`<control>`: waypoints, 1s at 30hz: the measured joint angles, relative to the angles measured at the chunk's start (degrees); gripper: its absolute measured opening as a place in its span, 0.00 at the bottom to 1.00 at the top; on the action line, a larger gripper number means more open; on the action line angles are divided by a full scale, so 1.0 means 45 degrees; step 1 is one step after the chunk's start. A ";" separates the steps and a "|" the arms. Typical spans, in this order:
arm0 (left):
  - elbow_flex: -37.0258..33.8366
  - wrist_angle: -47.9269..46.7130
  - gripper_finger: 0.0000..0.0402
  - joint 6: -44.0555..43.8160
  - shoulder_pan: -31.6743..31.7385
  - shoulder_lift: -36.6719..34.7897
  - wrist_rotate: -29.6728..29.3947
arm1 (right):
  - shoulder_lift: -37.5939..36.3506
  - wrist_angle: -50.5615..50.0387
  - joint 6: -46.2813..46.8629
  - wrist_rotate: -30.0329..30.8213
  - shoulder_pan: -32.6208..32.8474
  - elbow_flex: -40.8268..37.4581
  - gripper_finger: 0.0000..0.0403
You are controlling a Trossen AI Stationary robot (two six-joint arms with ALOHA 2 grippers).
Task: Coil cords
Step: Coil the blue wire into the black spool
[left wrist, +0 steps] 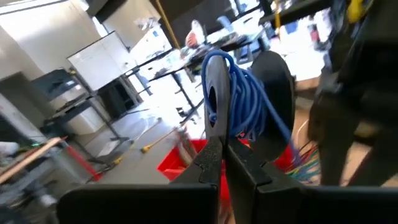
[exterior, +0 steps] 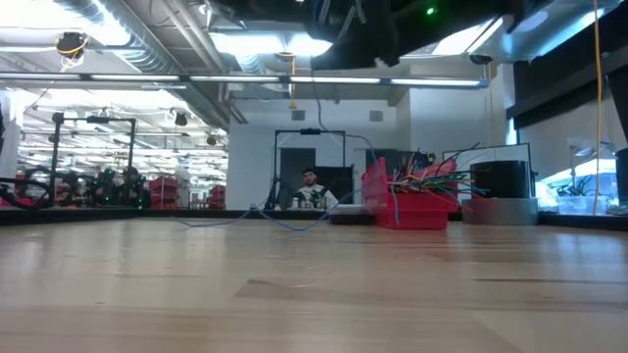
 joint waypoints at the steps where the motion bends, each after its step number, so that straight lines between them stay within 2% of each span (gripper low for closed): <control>1: 0.0000 0.0107 0.01 -0.0115 0.0000 0.0000 0.0273 | 0.0175 0.0295 -0.0185 0.0023 -0.0002 0.0003 0.01; 6: 0.0010 0.0456 0.01 -0.0657 -0.0085 -0.0045 0.1531 | 0.0678 0.0692 -0.0886 0.1432 0.0005 0.0002 0.02; 10: 0.0015 0.0246 0.01 -0.0482 -0.0390 -0.0276 0.1577 | 0.0577 0.0038 -0.1569 0.3155 0.0067 -0.0005 0.02; 15: 0.0019 -0.0233 0.01 -0.0312 -0.0695 -0.0662 0.1516 | 0.0417 -0.0232 -0.2262 0.5530 0.0576 -0.0005 0.06; 19: 0.0019 -0.0830 0.01 -0.0322 -0.0677 -0.0690 0.1317 | 0.0269 -0.0316 -0.3230 0.6750 0.1151 -0.0005 0.13; 23: 0.0019 -0.0964 0.01 -0.0253 -0.0675 -0.0695 0.1249 | -0.0518 -0.1552 -0.3790 0.7909 0.1867 -0.0005 0.24; 27: 0.0019 -0.1329 0.01 0.0322 -0.0705 -0.0699 0.1260 | -0.2099 -0.3464 -0.3771 0.7803 0.2323 -0.0005 0.34; 28: 0.0019 -0.1535 0.01 0.0473 -0.0726 -0.0699 0.1337 | -0.2530 -0.3857 -0.3767 0.7484 0.2326 -0.0005 0.36; 30: 0.0015 -0.1964 0.01 0.0930 -0.0753 -0.0699 0.1631 | -0.3520 -0.4737 -0.3616 0.5959 0.2267 -0.0001 0.39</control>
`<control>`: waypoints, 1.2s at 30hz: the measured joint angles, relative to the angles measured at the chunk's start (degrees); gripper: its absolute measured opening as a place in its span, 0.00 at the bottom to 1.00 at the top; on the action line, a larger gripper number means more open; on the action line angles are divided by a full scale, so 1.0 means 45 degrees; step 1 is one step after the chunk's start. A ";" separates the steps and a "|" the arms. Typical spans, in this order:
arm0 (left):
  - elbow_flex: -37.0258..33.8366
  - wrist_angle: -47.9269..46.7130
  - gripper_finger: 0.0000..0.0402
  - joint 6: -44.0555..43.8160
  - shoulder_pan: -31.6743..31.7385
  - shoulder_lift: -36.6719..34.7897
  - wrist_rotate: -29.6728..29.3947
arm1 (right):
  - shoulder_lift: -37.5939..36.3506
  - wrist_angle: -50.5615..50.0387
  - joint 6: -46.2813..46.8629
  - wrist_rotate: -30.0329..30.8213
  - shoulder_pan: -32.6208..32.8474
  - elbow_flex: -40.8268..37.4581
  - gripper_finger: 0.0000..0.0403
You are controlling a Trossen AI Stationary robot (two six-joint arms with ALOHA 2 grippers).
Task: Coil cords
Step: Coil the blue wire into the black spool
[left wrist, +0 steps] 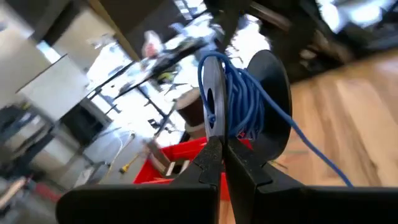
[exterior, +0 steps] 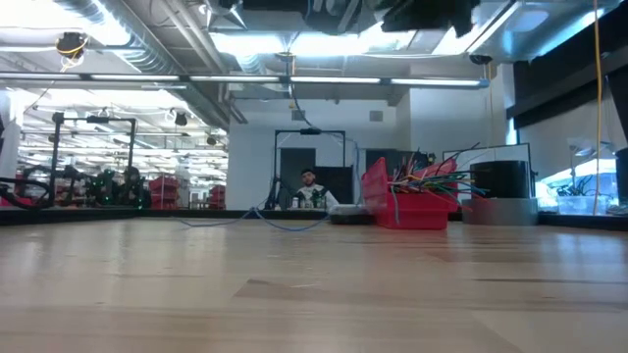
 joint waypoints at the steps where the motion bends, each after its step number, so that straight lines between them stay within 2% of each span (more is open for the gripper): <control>1: 0.0000 -0.0215 0.01 0.0166 0.0005 0.0000 0.0416 | -0.0507 -0.0308 0.0130 -0.1207 -0.0149 -0.0009 0.39; 6: 0.0000 -0.0617 0.01 0.0774 0.0005 0.0000 0.3109 | -0.2035 0.0101 0.1287 -0.8318 -0.1416 0.0003 0.40; 8: 0.0000 -0.0601 0.01 0.0759 0.0008 0.0000 0.3399 | -0.2036 0.0617 0.1595 -1.0107 -0.1879 0.0010 0.39; 11: 0.0000 -0.0601 0.01 0.0675 0.0038 0.0000 0.3387 | -0.1611 0.1345 0.1743 -1.1453 -0.2192 0.0006 0.38; 16: 0.0000 -0.0581 0.01 0.0388 0.0229 0.0000 0.3377 | -0.0889 0.1982 0.1603 -1.1655 -0.2140 -0.0004 0.35; 20: 0.0000 -0.0752 0.01 0.0232 0.0283 0.0000 0.3370 | -0.0630 0.1884 0.1425 -1.0446 -0.2160 -0.0004 0.31; 24: -0.0010 -0.0679 0.01 0.0336 0.0282 0.0000 0.3373 | -0.0628 0.1904 0.1144 -1.0245 -0.2165 -0.0004 0.27; 32: -0.0010 -0.0688 0.01 0.0352 0.0277 0.0000 0.3337 | -0.0566 0.1624 0.1088 -0.9642 -0.2155 -0.0004 0.07; 36: -0.0010 -0.0708 0.01 0.0356 0.0277 0.0000 0.3309 | -0.0477 0.1573 0.1126 -0.9574 -0.2155 0.0000 0.02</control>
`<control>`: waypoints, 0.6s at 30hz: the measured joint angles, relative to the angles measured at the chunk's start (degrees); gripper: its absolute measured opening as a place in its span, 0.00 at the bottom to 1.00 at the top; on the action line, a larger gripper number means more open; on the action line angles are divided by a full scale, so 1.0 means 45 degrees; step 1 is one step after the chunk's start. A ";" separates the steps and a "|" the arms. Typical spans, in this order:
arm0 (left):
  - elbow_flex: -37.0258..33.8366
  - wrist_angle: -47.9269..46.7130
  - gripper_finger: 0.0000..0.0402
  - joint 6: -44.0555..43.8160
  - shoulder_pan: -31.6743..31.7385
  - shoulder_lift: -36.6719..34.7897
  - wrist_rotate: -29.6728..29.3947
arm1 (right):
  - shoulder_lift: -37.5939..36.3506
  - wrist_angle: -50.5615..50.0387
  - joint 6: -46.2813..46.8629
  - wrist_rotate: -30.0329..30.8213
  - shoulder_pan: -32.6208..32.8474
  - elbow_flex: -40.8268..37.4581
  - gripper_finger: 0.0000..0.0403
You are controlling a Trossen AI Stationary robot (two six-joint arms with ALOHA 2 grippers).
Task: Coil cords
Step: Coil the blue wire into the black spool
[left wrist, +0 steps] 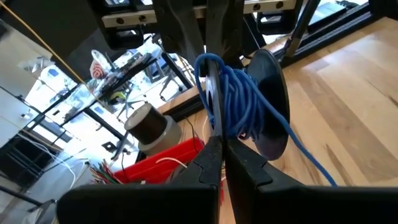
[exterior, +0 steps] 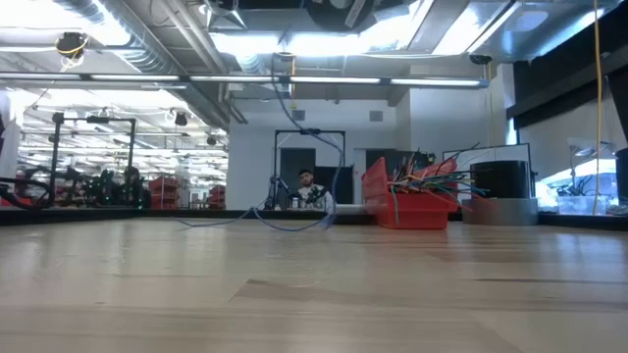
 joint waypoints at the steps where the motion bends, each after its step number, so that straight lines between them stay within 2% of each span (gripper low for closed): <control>1: -0.0005 -0.0064 0.01 0.0005 0.0000 0.0000 0.0000 | 0.0035 -0.0022 0.0006 -0.0001 0.0003 0.0001 0.01; 5: -0.0019 -0.0106 0.01 -0.0040 -0.0002 0.0000 0.0000 | 0.0152 -0.0056 -0.0038 0.0032 0.0005 0.0006 0.02; 9: -0.0029 -0.0257 0.01 -0.1019 -0.0005 0.0000 -0.0006 | 0.0175 0.0038 -0.0091 0.0155 0.0010 0.0006 0.01; 13: -0.0020 -0.0442 0.05 -0.1319 -0.0058 -0.0201 -0.1032 | 0.0199 0.0092 0.0006 0.0430 0.0000 0.0006 0.01; 15: 0.0000 -0.0910 0.10 -0.1613 -0.0173 -0.0482 -0.1930 | 0.0199 0.0056 0.0046 0.1164 0.0011 0.0006 0.01; 18: 0.0020 -0.2103 0.18 -0.2268 -0.0461 -0.1007 -0.3294 | 0.0101 0.0041 0.0284 0.3184 0.0107 -0.0014 0.01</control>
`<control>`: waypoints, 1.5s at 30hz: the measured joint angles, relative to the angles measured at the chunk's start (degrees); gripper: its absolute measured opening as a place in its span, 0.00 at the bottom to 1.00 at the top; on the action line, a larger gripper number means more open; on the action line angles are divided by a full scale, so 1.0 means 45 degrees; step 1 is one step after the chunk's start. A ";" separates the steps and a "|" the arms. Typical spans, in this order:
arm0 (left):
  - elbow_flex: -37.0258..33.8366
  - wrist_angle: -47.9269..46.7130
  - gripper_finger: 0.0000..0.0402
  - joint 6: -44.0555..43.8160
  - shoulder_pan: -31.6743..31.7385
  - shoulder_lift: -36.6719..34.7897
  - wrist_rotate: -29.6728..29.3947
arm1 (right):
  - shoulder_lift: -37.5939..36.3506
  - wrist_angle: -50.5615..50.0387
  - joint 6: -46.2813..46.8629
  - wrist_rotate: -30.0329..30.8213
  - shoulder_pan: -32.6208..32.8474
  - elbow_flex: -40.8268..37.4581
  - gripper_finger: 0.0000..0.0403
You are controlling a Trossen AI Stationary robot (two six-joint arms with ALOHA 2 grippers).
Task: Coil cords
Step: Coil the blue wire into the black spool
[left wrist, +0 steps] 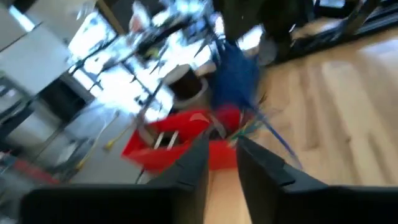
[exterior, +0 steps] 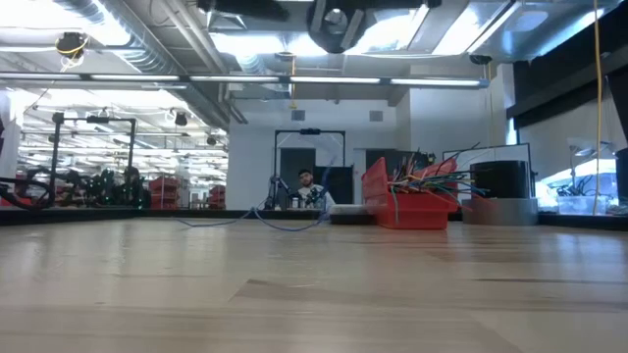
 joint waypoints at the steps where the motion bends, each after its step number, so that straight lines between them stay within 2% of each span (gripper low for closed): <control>1: 0.0000 -0.0466 0.21 -0.0210 -0.0108 -0.0202 -0.0327 | -0.0043 0.0100 0.0013 0.0904 -0.0005 0.0000 0.01; 4: -0.0005 -0.1326 0.26 -0.0800 -0.0286 -0.0776 -0.0518 | -0.0067 0.0311 0.0116 0.3591 -0.0024 0.0005 0.00; 7: -0.0003 -0.1369 0.29 -0.1195 -0.0146 -0.0887 -0.0533 | -0.0062 0.0317 0.0575 0.4804 -0.0260 -0.0131 0.00; 12: -0.0005 -0.1195 0.29 -0.1581 0.0829 -0.0269 -0.0548 | -0.0062 0.0370 0.1387 0.4623 -0.0896 -0.0523 0.00; 16: -0.0005 -0.1137 0.29 -0.2007 0.1728 0.0429 -0.0505 | -0.0062 0.0373 0.1711 0.3889 -0.1394 -0.0568 0.00; 20: -0.0010 -0.0724 0.29 -0.2060 0.2576 0.1161 0.0418 | -0.0062 0.0357 0.1737 0.3607 -0.1373 -0.0573 0.00; 24: -0.0010 -0.0289 0.29 -0.2099 0.3374 0.1990 0.0514 | -0.0062 0.0305 0.1737 0.3581 -0.1355 -0.0578 0.00; 34: -0.0015 0.1373 0.29 -0.1171 0.3831 0.3334 0.0869 | -0.0062 0.0102 0.1737 0.3566 -0.1355 -0.0578 0.00; 37: -0.0015 0.1360 0.23 -0.1070 0.3833 0.3343 0.0837 | -0.0062 0.0115 0.1737 0.3566 -0.1355 -0.0578 0.00; 42: -0.0015 0.1056 0.04 -0.0805 0.3865 0.3343 0.0851 | -0.0062 0.0279 0.1807 0.3561 -0.1355 -0.0578 0.00; 45: -0.0015 0.1310 0.02 -0.0951 0.3995 0.3343 0.0838 | -0.0062 0.0284 0.2270 0.2937 -0.1360 -0.0578 0.00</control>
